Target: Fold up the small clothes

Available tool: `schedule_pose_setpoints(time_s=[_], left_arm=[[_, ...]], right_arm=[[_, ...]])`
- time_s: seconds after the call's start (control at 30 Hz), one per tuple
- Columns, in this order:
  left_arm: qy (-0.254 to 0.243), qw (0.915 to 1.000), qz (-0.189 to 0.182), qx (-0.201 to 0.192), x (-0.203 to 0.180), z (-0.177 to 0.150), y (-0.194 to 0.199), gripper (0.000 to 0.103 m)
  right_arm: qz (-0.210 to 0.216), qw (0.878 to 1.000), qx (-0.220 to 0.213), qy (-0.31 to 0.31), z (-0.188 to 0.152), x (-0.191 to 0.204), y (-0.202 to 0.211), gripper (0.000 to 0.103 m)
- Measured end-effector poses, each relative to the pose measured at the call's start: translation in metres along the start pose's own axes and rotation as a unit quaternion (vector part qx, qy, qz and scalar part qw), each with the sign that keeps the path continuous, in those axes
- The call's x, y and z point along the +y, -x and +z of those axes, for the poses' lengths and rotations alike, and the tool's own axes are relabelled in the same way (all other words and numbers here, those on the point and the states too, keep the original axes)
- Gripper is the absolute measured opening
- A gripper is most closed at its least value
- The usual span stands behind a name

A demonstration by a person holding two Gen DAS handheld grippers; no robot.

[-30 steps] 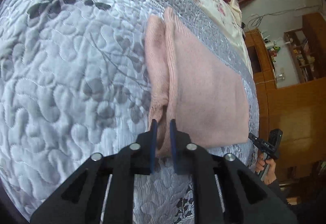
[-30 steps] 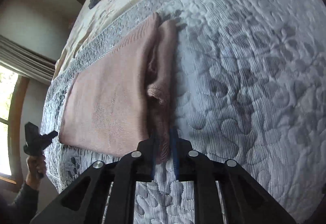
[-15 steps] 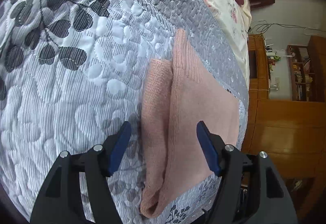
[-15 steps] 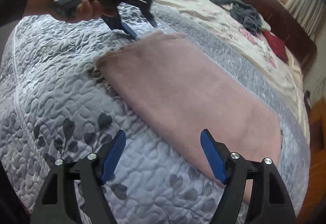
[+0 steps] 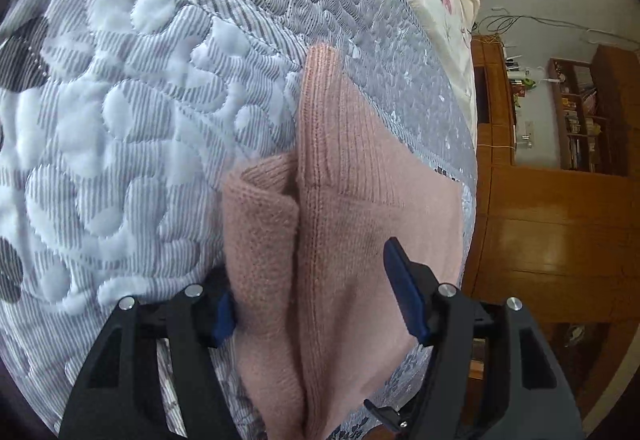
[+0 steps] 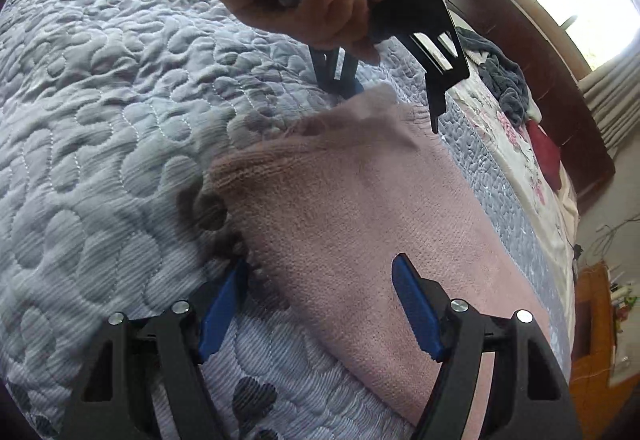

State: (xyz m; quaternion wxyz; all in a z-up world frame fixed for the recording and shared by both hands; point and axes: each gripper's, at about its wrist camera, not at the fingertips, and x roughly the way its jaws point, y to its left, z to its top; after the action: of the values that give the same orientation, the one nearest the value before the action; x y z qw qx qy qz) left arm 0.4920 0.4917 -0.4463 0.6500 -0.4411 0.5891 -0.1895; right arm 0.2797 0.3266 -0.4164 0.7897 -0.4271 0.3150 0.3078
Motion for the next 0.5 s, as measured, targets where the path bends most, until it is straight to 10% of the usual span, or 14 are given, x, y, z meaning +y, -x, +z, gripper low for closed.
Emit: schedule_pose_setpoints(time_s=[0.17,0.5], left_arm=[[0.008,0.9996,0.023,0.014,-0.003,0.014,-0.011,0.043],[0.011,0.9984,0.035,0.042,0.000,0.028,-0.018,0.037]], right_arm=[[-0.008,1.000,-0.011,-0.003,0.021,0.003,-0.008,0.069],[0.001,0.999,-0.013,-0.038,0.038,-0.001,-0.019,0.046]])
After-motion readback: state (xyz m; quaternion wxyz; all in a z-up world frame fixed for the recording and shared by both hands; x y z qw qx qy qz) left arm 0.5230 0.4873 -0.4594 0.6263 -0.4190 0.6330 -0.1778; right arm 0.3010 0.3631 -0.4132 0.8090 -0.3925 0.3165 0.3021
